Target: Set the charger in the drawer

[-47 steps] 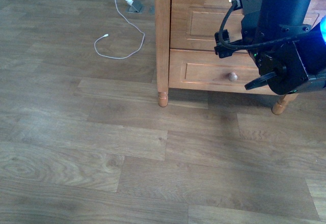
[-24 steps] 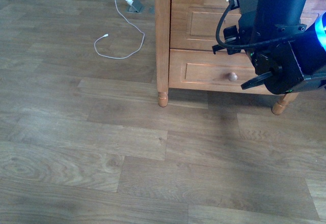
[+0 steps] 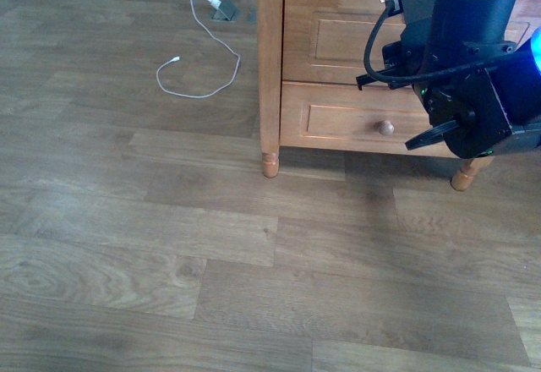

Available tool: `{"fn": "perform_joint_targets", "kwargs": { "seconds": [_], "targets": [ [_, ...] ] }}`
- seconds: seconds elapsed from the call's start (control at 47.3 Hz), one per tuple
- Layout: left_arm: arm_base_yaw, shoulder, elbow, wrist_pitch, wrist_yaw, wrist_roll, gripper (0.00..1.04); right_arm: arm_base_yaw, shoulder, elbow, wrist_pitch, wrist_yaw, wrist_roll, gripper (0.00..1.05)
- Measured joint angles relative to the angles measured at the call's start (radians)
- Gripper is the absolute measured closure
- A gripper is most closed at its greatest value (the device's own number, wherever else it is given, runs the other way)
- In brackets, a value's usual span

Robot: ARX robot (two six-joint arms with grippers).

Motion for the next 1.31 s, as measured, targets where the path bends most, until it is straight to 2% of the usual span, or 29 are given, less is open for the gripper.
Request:
{"fn": "perform_joint_targets", "kwargs": {
  "seconds": [0.296,0.486,0.634,0.718,0.739,0.972,1.141,1.246,1.268,1.31],
  "targets": [
    [0.000,0.000,0.000,0.000,0.000,0.000,0.06,-0.011,-0.174,-0.314,0.077,-0.069,0.081,0.81],
    [0.000,0.000,0.000,0.000,0.000,0.000,0.06,-0.016,-0.425,-0.703,0.105,-0.182,0.151,0.82],
    [0.000,0.000,0.000,0.000,0.000,0.000,0.06,-0.026,-0.594,-0.922,0.093,-0.256,0.187,0.84],
    [0.000,0.000,0.000,0.000,0.000,0.000,0.06,-0.033,-0.713,-0.995,0.096,-0.241,0.200,1.02],
    [0.000,0.000,0.000,0.000,0.000,0.000,0.06,-0.034,-0.728,-1.002,0.095,-0.241,0.198,1.03],
    [0.000,0.000,0.000,0.000,0.000,0.000,0.06,-0.046,-0.895,-1.100,-0.006,-0.296,0.212,0.67],
    [0.000,0.000,0.000,0.000,0.000,0.000,0.06,-0.164,-1.265,-1.115,-0.230,-0.357,0.219,0.28],
    [0.000,0.000,0.000,0.000,0.000,0.000,0.06,-0.234,-1.445,-1.113,-0.360,-0.407,0.234,0.09],
    [0.000,0.000,0.000,0.000,0.000,0.000,0.06,-0.253,-1.491,-1.112,-0.394,-0.422,0.240,0.06],
    [0.000,0.000,0.000,0.000,0.000,0.000,0.06,-0.285,-1.564,-1.112,-0.446,-0.449,0.245,0.09]
  ]
}}
